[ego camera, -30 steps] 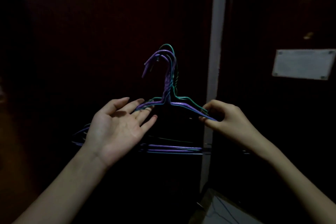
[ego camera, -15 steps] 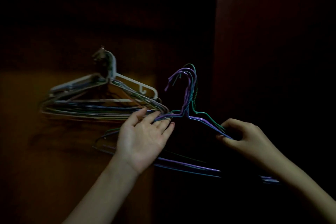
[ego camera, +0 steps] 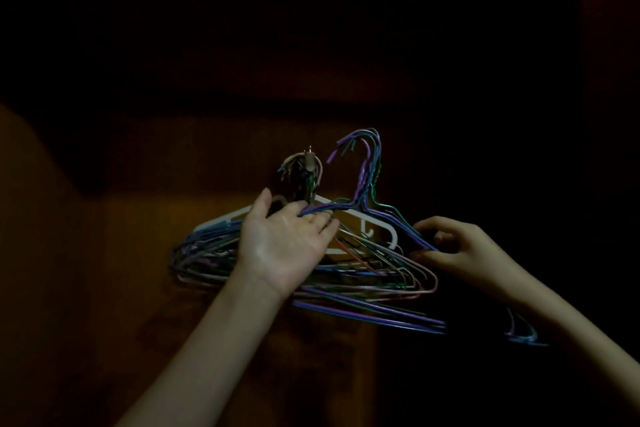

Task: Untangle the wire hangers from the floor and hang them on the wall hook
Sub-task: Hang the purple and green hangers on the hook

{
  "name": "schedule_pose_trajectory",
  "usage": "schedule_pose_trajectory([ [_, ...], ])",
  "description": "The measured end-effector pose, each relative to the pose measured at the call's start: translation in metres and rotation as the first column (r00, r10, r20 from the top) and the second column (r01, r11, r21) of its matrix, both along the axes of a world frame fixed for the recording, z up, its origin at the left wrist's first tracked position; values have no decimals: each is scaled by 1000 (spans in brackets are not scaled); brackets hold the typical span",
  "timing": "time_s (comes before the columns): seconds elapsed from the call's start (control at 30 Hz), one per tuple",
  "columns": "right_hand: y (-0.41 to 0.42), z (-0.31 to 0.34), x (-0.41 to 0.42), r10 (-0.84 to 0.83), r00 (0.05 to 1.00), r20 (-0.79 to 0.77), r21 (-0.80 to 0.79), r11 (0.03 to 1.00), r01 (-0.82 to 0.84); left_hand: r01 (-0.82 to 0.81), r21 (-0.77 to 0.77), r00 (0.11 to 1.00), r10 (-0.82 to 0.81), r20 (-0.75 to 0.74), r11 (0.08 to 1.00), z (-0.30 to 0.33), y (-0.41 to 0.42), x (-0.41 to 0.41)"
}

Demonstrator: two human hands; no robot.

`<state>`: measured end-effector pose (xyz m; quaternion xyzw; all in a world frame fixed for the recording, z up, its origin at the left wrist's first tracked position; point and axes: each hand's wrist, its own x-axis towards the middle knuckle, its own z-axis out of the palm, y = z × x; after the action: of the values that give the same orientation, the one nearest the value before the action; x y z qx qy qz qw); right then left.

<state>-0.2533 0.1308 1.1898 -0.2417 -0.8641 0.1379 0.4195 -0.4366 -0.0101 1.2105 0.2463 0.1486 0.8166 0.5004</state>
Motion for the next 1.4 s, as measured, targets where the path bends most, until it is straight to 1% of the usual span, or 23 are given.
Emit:
schedule_pose_trajectory([
  [0.2, 26, 20, -28, 31, 1000, 3, -12, 999, -31, -11, 18, 1000, 11, 5, 1000, 21, 23, -20],
  [0.33, 34, 40, -54, 74, 996, 57, 17, 997, -75, -47, 63, 999, 46, 25, 997, 26, 27, -42],
  [0.43, 38, 43, -72, 97, 987, 129, 57, 993, -105, -86, 56, 996, 83, 41, 995, 12, 22, -59],
  [0.53, 42, 31, -79, 45, 978, 206, 159, 984, -78, -111, 31, 992, 109, 57, 993, -9, 16, -63],
  [0.6, 42, 23, -80, 20, 981, 192, 183, 982, -56, -133, 32, 990, 131, 58, 991, -17, 16, -60],
  [0.67, 41, 17, -81, 25, 983, 180, 156, 986, -54, -168, 36, 985, 166, 45, 985, -21, 16, -55],
  [0.73, 41, 10, -82, 42, 981, 191, 128, 989, -67, -214, 21, 977, 214, -4, 977, -27, 14, -52],
  [0.8, 40, 5, -82, 31, 977, 211, 157, 985, -65, -246, 2, 965, 245, -95, 969, -36, 10, -51],
  [0.87, 43, 1, -79, 0, 979, 205, 209, 977, -44, -277, -2, 935, 269, -231, 961, -47, 6, -50],
  [0.93, 44, -1, -76, 12, 986, 164, 191, 981, -44, -349, -6, 870, 322, -373, 937, -57, 4, -51],
  [1.03, 41, -3, -72, 23, 992, 125, 167, 985, -44, -460, -22, 726, 361, -585, 888, -62, 5, -49],
  [1.07, 39, -4, -72, 11, 993, 117, 176, 984, -31, -508, -30, 654, 363, -663, 861, -62, 8, -48],
  [1.1, 37, -5, -71, -7, 994, 112, 188, 982, -15, -562, -25, 559, 358, -748, 827, -62, 10, -47],
  [1.13, 34, -6, -71, -26, 994, 111, 204, 979, 2, -614, 6, 435, 345, -832, 789, -61, 12, -46],
  [1.17, 31, -8, -71, -46, 993, 112, 220, 975, 21, -659, 66, 279, 324, -904, 749, -60, 14, -44],
  [1.2, 28, -9, -70, -67, 992, 108, 234, 971, 40, -691, 153, 81, 286, -955, 706, -58, 16, -41],
  [1.23, 25, -11, -68, -87, 991, 101, 250, 966, 59, -708, 250, -139, 217, -966, 661, -55, 18, -38],
  [1.27, 24, -13, -67, -106, 990, 97, 269, 960, 76, -715, 346, -338, 133, -932, 608, -54, 21, -34],
  [1.3, 22, -15, -65, -135, 986, 99, 289, 952, 101, -710, 439, -486, 67, -871, 551, -54, 24, -29],
  [1.33, 22, -19, -63, -182, 978, 103, 317, 938, 141, -690, 519, -578, 46, -814, 504, -57, 29, -25],
  [1.37, 20, -24, -61, -243, 964, 106, 363, 912, 190, -665, 575, -627, 63, -777, 476, -62, 33, -20],
  [1.4, 19, -31, -57, -306, 946, 105, 417, 877, 238, -641, 614, -650, 99, -753, 460, -71, 38, -15],
])
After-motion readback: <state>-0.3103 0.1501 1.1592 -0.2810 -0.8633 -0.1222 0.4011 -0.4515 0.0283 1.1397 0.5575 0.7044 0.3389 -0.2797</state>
